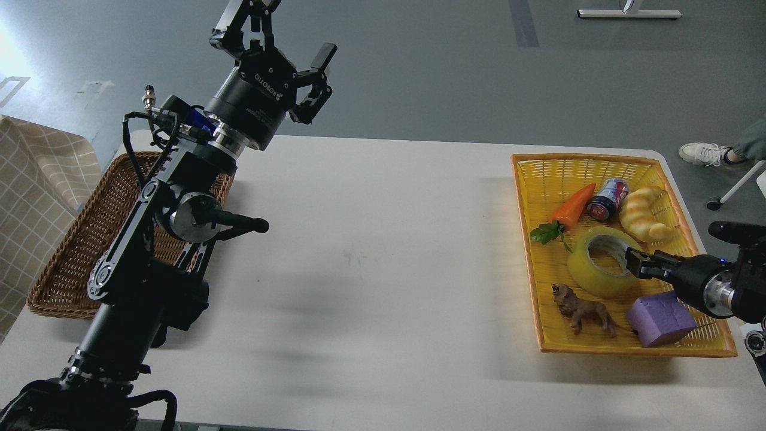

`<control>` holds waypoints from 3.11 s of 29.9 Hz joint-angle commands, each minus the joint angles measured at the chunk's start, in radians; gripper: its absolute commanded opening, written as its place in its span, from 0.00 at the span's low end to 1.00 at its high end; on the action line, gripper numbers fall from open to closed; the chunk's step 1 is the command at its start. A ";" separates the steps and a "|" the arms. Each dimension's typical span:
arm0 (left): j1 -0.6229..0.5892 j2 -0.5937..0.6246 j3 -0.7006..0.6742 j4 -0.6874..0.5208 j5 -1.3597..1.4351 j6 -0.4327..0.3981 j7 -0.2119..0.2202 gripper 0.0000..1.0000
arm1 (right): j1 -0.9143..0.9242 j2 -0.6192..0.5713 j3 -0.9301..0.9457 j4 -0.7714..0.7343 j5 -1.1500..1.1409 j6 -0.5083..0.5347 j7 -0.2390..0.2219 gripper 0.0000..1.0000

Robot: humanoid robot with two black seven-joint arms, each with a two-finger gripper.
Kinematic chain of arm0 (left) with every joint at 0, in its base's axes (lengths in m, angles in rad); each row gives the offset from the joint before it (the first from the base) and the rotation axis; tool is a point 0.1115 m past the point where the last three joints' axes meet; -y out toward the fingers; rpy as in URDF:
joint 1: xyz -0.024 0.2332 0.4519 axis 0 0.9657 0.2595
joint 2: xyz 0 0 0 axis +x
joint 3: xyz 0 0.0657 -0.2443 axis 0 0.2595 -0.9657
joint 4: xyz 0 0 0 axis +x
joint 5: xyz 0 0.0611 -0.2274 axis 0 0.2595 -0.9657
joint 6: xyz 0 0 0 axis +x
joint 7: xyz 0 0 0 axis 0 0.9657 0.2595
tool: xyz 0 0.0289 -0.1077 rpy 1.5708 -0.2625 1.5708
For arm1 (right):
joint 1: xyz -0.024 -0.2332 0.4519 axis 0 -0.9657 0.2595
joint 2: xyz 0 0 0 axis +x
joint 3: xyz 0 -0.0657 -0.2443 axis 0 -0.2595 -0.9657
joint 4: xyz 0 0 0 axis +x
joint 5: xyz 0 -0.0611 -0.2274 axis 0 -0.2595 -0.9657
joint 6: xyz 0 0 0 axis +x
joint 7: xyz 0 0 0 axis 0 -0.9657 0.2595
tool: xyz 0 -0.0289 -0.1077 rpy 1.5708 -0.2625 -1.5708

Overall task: Place and transfer tape with both arms
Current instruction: 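Insert the right gripper into the tape roll's hole and grip it, then lift the tape roll out of the tray and carry it toward table center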

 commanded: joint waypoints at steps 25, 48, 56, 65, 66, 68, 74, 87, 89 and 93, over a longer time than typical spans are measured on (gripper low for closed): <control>0.001 0.005 -0.001 0.000 0.000 0.000 0.001 0.98 | -0.015 -0.006 0.001 0.017 0.012 0.000 0.000 0.20; 0.002 0.005 -0.005 0.000 -0.002 0.000 0.001 0.98 | 0.155 -0.102 0.055 0.212 0.150 0.000 0.000 0.13; 0.001 0.017 -0.005 -0.002 -0.002 0.000 0.001 0.98 | 0.428 0.013 -0.104 0.170 0.143 0.000 -0.001 0.12; 0.001 0.018 -0.011 -0.002 -0.002 0.008 -0.001 0.98 | 0.574 0.215 -0.344 0.086 0.103 0.000 -0.031 0.10; 0.001 0.018 -0.011 -0.002 -0.002 0.011 -0.001 0.98 | 0.584 0.247 -0.377 0.077 0.077 0.000 -0.035 0.10; 0.001 0.020 -0.012 -0.002 -0.002 0.012 -0.001 0.98 | 0.589 0.304 -0.420 0.040 0.037 0.000 -0.035 0.08; 0.004 0.021 -0.038 -0.002 -0.003 0.011 -0.001 0.98 | 0.612 0.483 -0.505 -0.097 -0.046 0.000 -0.037 0.08; 0.013 0.020 -0.046 -0.002 -0.002 0.011 -0.001 0.98 | 0.592 0.571 -0.594 -0.245 -0.069 0.000 -0.037 0.05; 0.014 0.020 -0.046 -0.002 -0.002 0.011 -0.001 0.98 | 0.589 0.571 -0.594 -0.245 -0.069 0.000 -0.035 0.05; 0.014 0.020 -0.047 -0.002 -0.003 0.011 -0.001 0.98 | 0.588 0.571 -0.592 -0.245 -0.069 0.000 -0.037 0.05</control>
